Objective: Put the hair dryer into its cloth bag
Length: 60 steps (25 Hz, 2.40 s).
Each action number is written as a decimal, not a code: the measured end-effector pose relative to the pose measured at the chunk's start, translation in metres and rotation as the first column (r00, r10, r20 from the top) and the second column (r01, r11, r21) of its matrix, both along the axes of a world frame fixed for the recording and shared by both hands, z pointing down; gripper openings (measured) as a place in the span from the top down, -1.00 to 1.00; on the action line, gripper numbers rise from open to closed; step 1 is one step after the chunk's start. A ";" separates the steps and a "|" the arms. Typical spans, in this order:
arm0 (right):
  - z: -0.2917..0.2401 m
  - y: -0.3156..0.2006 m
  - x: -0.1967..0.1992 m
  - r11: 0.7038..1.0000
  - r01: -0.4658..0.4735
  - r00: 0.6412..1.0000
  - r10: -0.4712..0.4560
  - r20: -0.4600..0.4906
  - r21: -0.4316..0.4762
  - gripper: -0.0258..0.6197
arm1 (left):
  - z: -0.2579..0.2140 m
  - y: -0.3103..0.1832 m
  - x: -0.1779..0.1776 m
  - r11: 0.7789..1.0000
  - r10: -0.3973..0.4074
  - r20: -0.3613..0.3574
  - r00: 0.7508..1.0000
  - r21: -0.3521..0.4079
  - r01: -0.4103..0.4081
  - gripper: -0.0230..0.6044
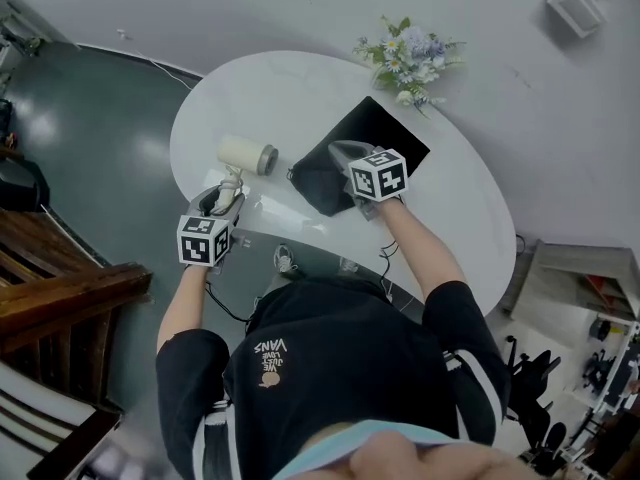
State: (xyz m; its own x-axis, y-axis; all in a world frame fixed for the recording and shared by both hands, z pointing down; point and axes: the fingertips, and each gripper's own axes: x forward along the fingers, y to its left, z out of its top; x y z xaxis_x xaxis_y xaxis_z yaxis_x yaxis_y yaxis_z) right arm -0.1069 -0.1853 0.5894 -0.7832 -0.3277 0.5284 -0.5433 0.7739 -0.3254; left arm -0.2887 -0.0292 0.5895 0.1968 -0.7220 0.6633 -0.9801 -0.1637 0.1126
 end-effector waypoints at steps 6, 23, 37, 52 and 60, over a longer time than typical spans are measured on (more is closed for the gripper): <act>-0.010 0.003 -0.017 1.000 -0.027 0.999 0.027 0.036 -0.004 0.78 | 0.002 0.012 0.002 0.998 0.067 0.020 0.998 -0.002 -0.067 0.17; 0.001 0.021 0.011 0.987 -0.148 0.984 0.153 0.089 -0.065 0.78 | 0.064 0.015 0.096 0.900 0.426 0.044 0.903 -0.120 -0.419 0.17; -0.006 0.059 0.021 0.987 -0.098 0.980 0.118 0.159 -0.130 0.78 | 0.084 -0.001 0.142 0.872 0.477 0.071 0.876 -0.162 -0.462 0.17; -0.012 0.085 0.037 0.978 -0.067 0.967 0.112 0.229 -0.195 0.78 | 0.077 -0.049 0.190 0.876 0.474 0.091 0.876 -0.157 -0.457 0.17; -0.017 0.093 0.050 0.971 -0.045 0.956 0.111 0.271 -0.236 0.78 | 0.077 -0.074 0.210 0.897 0.430 0.044 0.902 -0.130 -0.422 0.17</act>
